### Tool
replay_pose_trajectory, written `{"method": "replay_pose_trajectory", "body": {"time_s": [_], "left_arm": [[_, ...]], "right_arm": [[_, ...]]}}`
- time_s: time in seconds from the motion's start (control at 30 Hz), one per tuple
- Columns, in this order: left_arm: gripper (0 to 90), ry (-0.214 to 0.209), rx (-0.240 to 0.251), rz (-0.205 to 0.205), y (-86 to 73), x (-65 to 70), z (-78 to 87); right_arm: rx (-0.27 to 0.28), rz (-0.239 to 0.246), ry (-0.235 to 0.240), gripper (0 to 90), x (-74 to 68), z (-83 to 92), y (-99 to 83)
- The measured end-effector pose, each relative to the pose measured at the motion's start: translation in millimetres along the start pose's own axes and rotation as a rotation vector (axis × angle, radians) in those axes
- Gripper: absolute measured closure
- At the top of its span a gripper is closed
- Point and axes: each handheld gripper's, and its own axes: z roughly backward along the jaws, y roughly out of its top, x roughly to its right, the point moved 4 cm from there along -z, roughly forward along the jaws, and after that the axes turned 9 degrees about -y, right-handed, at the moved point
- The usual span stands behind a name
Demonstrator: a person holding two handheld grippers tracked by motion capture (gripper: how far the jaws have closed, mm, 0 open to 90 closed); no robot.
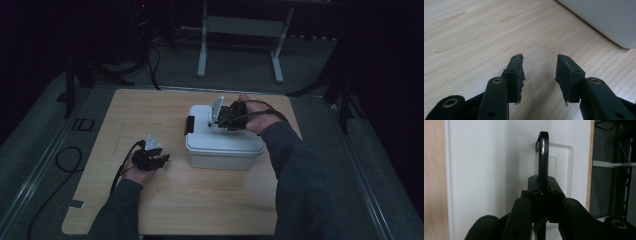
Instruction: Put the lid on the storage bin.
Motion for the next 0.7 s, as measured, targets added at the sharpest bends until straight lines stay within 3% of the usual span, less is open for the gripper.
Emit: {"method": "replay_pose_trajectory", "body": {"time_s": [0.7], "left_arm": [[57.1, -0.001, 0.001, 0.002, 0.0, 0.1, -0.2]], "right_arm": [[-0.009, -0.017, -0.009, 82.4, -0.1, -6.2, 0.3]]}}
